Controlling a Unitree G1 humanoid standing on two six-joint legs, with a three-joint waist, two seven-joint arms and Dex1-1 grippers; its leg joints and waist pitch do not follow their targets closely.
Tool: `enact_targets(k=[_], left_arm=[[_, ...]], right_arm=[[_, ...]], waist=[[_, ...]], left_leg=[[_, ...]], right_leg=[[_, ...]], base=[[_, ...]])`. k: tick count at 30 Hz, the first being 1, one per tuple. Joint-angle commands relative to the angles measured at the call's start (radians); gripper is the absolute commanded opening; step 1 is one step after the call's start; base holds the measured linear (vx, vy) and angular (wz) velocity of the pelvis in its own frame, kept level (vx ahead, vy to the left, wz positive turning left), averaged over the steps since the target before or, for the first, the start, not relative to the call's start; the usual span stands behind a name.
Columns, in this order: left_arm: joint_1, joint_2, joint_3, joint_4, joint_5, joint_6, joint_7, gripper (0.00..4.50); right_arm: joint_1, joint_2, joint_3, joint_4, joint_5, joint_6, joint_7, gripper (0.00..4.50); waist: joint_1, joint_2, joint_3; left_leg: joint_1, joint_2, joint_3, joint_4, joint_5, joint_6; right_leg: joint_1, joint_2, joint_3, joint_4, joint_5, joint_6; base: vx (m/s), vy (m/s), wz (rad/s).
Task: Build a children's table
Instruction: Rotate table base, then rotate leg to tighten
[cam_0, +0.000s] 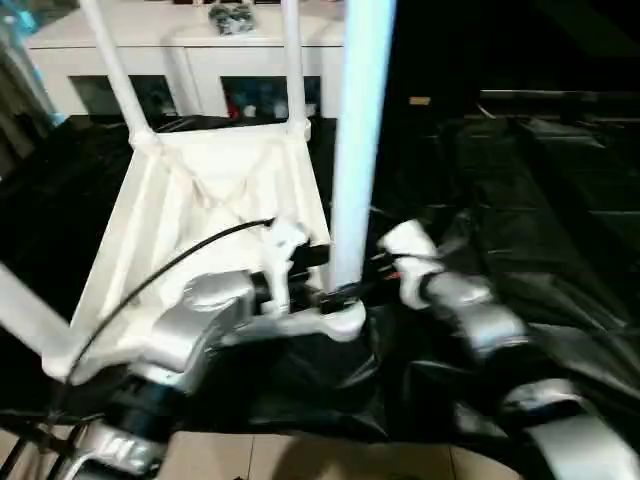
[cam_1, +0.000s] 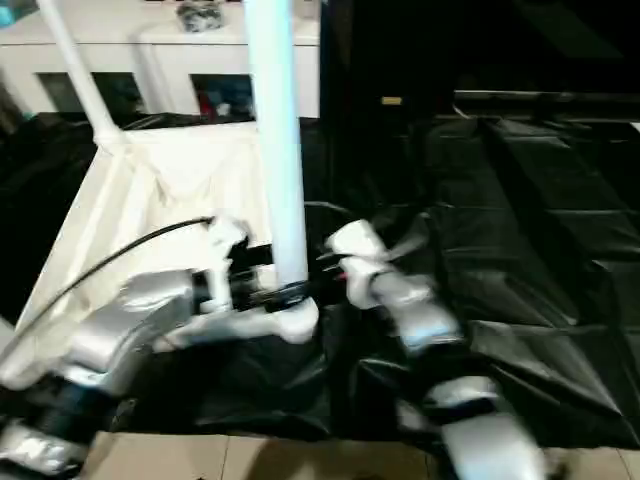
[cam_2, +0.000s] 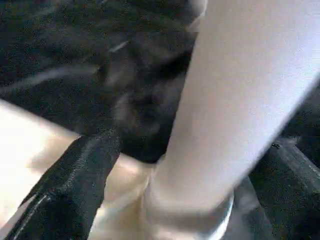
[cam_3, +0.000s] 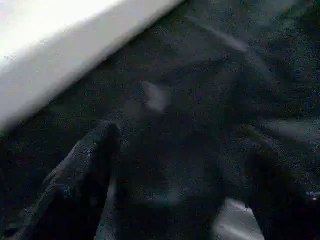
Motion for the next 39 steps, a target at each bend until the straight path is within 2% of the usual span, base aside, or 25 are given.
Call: enact_targets(k=[1,4,5,6,7,8,10,11,12,13,14,16,17,18,19,21,24,25,26,27,29,31,34,37,39], left_arm=[[0.008,0.022,0.013,0.024,0.032,-0.027,-0.001,4.42],[0.022,0.054,-0.013,0.024,0.025,-0.038,-0.07,4.42],[0.016,0.067,-0.031,0.044,0.035,-0.063,-0.105,4.42],[0.014,0.07,-0.037,0.052,0.04,-0.073,-0.115,4.42],[0.012,0.073,-0.041,0.062,0.047,-0.087,-0.125,4.42],[-0.001,0.077,-0.047,0.089,0.051,-0.105,-0.153,4.26],[-0.021,0.076,-0.044,0.132,0.056,-0.134,-0.178,4.15],[-0.066,0.089,-0.05,0.215,0.075,-0.175,-0.232,4.07],[-0.066,0.089,-0.05,0.215,0.075,-0.175,-0.232,4.07],[-0.089,0.101,-0.06,0.253,0.089,-0.188,-0.262,4.04],[-0.105,0.111,-0.068,0.276,0.098,-0.192,-0.284,3.81],[-0.13,0.122,-0.074,0.313,0.11,-0.204,-0.312,3.66],[-0.144,0.125,-0.075,0.335,0.111,-0.216,-0.327,3.59],[-0.157,0.126,-0.073,0.357,0.108,-0.227,-0.341,3.48],[-0.164,0.127,-0.071,0.369,0.106,-0.233,-0.349,3.48],[-0.2,0.131,-0.072,0.434,0.113,-0.264,-0.402,3.2],[-0.226,0.131,-0.073,0.484,0.122,-0.287,-0.433,3.1],[-0.245,0.131,-0.073,0.517,0.125,-0.294,-0.452,3.0],[-0.254,0.13,-0.072,0.537,0.13,-0.299,-0.461,2.77],[-0.259,0.129,-0.072,0.549,0.133,-0.303,-0.466,2.73],[-0.267,0.129,-0.074,0.575,0.141,-0.311,-0.473,2.64],[-0.275,0.128,-0.074,0.603,0.146,-0.323,-0.481,2.36],[-0.283,0.128,-0.075,0.638,0.156,-0.338,-0.492,2.3],[-0.293,0.124,-0.07,0.673,0.165,-0.355,-0.499,1.91],[-0.295,0.124,-0.067,0.686,0.166,-0.359,-0.499,1.88]], right_arm=[[0.02,-0.017,-0.001,-0.053,0.01,0.012,0.055,3.77],[0.074,-0.092,0.018,-0.165,0.036,0.042,0.188,3.77],[0.102,-0.13,0.021,-0.232,0.066,0.063,0.256,3.77],[0.111,-0.142,0.022,-0.255,0.077,0.07,0.278,3.77],[0.12,-0.154,0.023,-0.278,0.088,0.079,0.298,3.77],[0.133,-0.175,0.027,-0.313,0.097,0.08,0.324,3.77],[0.147,-0.198,0.033,-0.353,0.105,0.087,0.354,3.77],[0.175,-0.243,0.05,-0.426,0.114,0.112,0.418,3.77],[0.175,-0.243,0.05,-0.426,0.114,0.112,0.418,3.77],[0.19,-0.262,0.057,-0.46,0.118,0.127,0.449,3.77],[0.2,-0.275,0.061,-0.485,0.125,0.14,0.47,3.77],[0.219,-0.299,0.069,-0.53,0.138,0.167,0.507,3.77],[0.23,-0.312,0.073,-0.557,0.146,0.183,0.525,3.77],[0.238,-0.324,0.076,-0.578,0.155,0.192,0.542,3.77],[0.243,-0.329,0.078,-0.589,0.159,0.197,0.55,3.77],[0.257,-0.35,0.08,-0.635,0.179,0.22,0.573,3.77],[0.26,-0.359,0.079,-0.659,0.186,0.238,0.581,3.77],[0.259,-0.364,0.079,-0.671,0.189,0.249,0.587,3.77],[0.26,-0.366,0.079,-0.678,0.189,0.255,0.59,3.77],[0.26,-0.368,0.079,-0.683,0.189,0.258,0.593,3.77],[0.261,-0.372,0.079,-0.693,0.191,0.268,0.596,3.77],[0.263,-0.378,0.08,-0.705,0.197,0.28,0.598,3.77],[0.264,-0.382,0.081,-0.716,0.203,0.293,0.6,3.77],[0.264,-0.386,0.081,-0.723,0.211,0.305,0.606,3.77],[0.263,-0.388,0.082,-0.727,0.215,0.313,0.611,3.77]], waist=[[0.008,0.001,-0.062],[0.017,0.0,-0.061],[0.021,0.002,-0.061],[0.024,0.0,-0.057],[0.029,0.0,-0.058],[0.03,-0.001,-0.059],[0.033,0.016,-0.056],[0.038,0.008,-0.057],[0.038,0.008,-0.057],[0.042,0.016,-0.057],[0.044,0.016,-0.061],[0.044,0.011,-0.06],[0.046,0.016,-0.062],[0.047,0.019,-0.061],[0.047,0.016,-0.062],[0.047,0.021,-0.06],[0.048,0.02,-0.059],[0.048,0.025,-0.061],[0.048,0.024,-0.06],[0.048,0.026,-0.062],[0.048,0.026,-0.064],[0.048,0.026,-0.064],[0.05,0.027,-0.062],[0.05,0.026,-0.062],[0.05,0.026,-0.061]], left_leg=[[0.003,0.008,0.0,-0.062,-0.2,0.028],[0.005,0.011,0.001,-0.062,-0.2,0.044],[0.007,0.012,0.002,-0.062,-0.203,0.046],[0.007,0.011,0.003,-0.064,-0.212,0.052],[0.007,0.013,0.002,-0.063,-0.213,0.053],[0.006,0.013,0.003,-0.063,-0.208,0.053],[0.008,0.012,0.002,-0.063,-0.22,0.049],[0.01,0.009,0.003,-0.063,-0.22,0.05],[0.01,0.009,0.003,-0.063,-0.22,0.05],[0.007,0.009,0.001,-0.063,-0.209,0.048],[0.007,0.011,-0.001,-0.061,-0.201,0.046],[0.005,0.009,0.0,-0.061,-0.191,0.049],[0.006,0.011,0.0,-0.06,-0.186,0.052],[0.005,0.009,0.001,-0.059,-0.187,0.057],[0.003,0.009,0.0,-0.059,-0.183,0.059],[0.004,0.009,0.0,-0.059,-0.192,0.058],[0.003,0.01,-0.001,-0.061,-0.2,0.052],[0.005,0.01,-0.001,-0.06,-0.197,0.049],[0.004,0.01,-0.002,-0.061,-0.196,0.048],[0.004,0.01,-0.002,-0.06,-0.192,0.048],[0.003,0.01,-0.002,-0.059,-0.181,0.048],[0.003,0.009,-0.002,-0.058,-0.178,0.05],[0.004,0.011,-0.003,-0.061,-0.189,0.048],[0.004,0.011,-0.003,-0.061,-0.201,0.043],[0.004,0.011,-0.002,-0.061,-0.198,0.043]], right_leg=[[0.06,-0.043,0.038,-0.077,-0.092,-0.235],[0.058,-0.044,0.038,-0.079,-0.092,-0.239],[0.056,-0.044,0.037,-0.079,-0.098,-0.245],[0.055,-0.041,0.037,-0.086,-0.115,-0.238],[0.056,-0.044,0.039,-0.081,-0.116,-0.234],[0.055,-0.045,0.038,-0.08,-0.123,-0.234],[0.052,-0.045,0.038,-0.086,-0.149,-0.228],[0.055,-0.04,0.039,-0.092,-0.148,-0.216],[0.055,-0.04,0.039,-0.092,-0.148,-0.216],[0.056,-0.044,0.039,-0.087,-0.128,-0.218],[0.057,-0.046,0.039,-0.081,-0.107,-0.225],[0.059,-0.044,0.038,-0.082,-0.094,-0.229],[0.059,-0.046,0.039,-0.08,-0.077,-0.234],[0.059,-0.044,0.037,-0.083,-0.082,-0.235],[0.062,-0.047,0.038,-0.081,-0.079,-0.239],[0.06,-0.048,0.037,-0.085,-0.115,-0.234],[0.06,-0.049,0.037,-0.089,-0.154,-0.226],[0.058,-0.048,0.037,-0.088,-0.15,-0.226],[0.059,-0.048,0.037,-0.087,-0.147,-0.227],[0.06,-0.048,0.037,-0.087,-0.133,-0.229],[0.061,-0.049,0.036,-0.083,-0.101,-0.239],[0.062,-0.048,0.036,-0.083,-0.093,-0.241],[0.062,-0.05,0.036,-0.084,-0.111,-0.239],[0.061,-0.052,0.036,-0.088,-0.139,-0.235],[0.061,-0.051,0.036,-0.087,-0.136,-0.236]], base=[[0.0,0.0,0.0],[0.0,0.0,0.0],[0.0,0.0,0.0],[0.0,0.0,0.0],[0.0,0.0,0.0],[0.0,0.0,0.0],[0.0,0.0,0.0],[0.0,0.0,0.0],[0.0,0.0,0.0],[0.0,0.0,0.0],[0.0,0.0,0.0],[0.0,0.0,0.0],[0.0,0.0,0.0],[0.0,0.0,0.0],[0.0,0.0,0.0],[0.0,0.0,0.0],[0.0,0.0,0.0],[0.0,0.0,0.0],[0.0,0.0,0.0],[0.0,0.0,0.0],[0.0,0.0,0.0],[0.0,0.0,0.0],[0.0,0.0,0.0],[0.0,0.0,0.0],[0.0,0.0,0.0]])
